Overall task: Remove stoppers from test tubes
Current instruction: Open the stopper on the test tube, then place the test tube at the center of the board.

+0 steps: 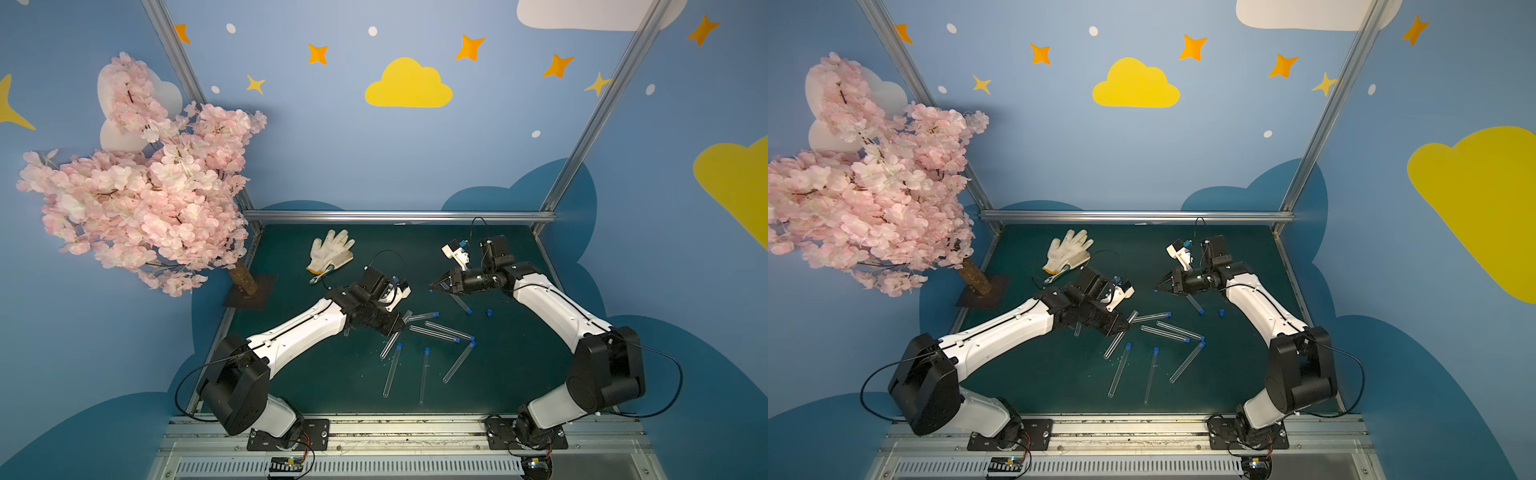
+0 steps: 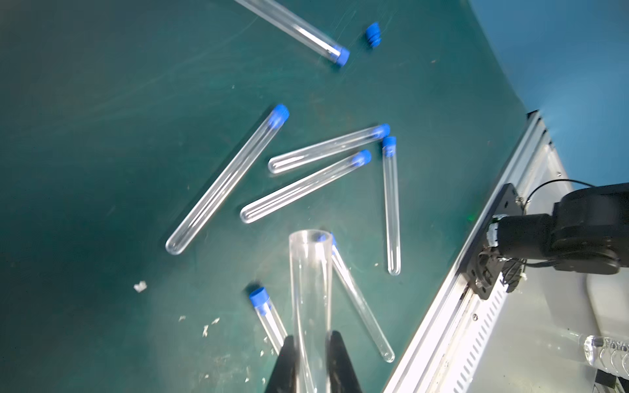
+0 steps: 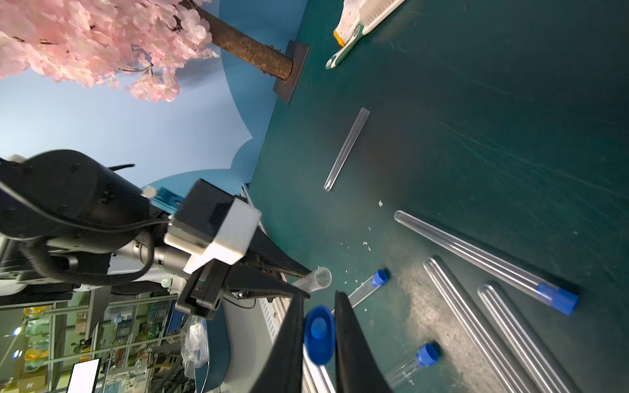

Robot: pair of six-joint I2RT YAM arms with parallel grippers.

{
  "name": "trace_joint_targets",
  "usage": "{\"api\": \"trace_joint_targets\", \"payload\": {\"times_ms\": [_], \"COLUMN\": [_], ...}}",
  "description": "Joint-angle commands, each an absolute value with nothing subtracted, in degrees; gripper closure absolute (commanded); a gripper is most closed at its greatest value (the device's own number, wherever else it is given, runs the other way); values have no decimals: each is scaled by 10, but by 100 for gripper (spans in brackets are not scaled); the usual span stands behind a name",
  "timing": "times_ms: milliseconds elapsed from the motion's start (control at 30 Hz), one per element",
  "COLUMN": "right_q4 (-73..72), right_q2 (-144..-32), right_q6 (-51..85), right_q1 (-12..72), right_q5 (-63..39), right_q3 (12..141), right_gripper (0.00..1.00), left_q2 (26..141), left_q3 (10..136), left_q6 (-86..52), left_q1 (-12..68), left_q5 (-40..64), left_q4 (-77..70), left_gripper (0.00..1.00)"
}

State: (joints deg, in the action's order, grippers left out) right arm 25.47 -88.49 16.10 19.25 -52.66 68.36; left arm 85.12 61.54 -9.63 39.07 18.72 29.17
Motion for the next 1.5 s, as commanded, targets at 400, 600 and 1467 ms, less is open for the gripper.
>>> {"api": "trace_joint_targets", "payload": {"times_ms": [400, 600, 1467], "right_q4": [433, 460, 465], "right_q2": [-898, -901, -902], "right_q6": [53, 42, 52], "right_q1": [191, 187, 158], "right_q5": [-409, -386, -375], "right_q3": [758, 764, 759], "right_gripper": [100, 100, 100], "left_q2": [898, 992, 1185], "left_q3": [665, 731, 839], "left_q6": [-179, -232, -267], "left_q1": [349, 319, 294], "left_q5": [-9, -65, -124], "left_q4": [393, 438, 466], "left_gripper": [92, 93, 87]}}
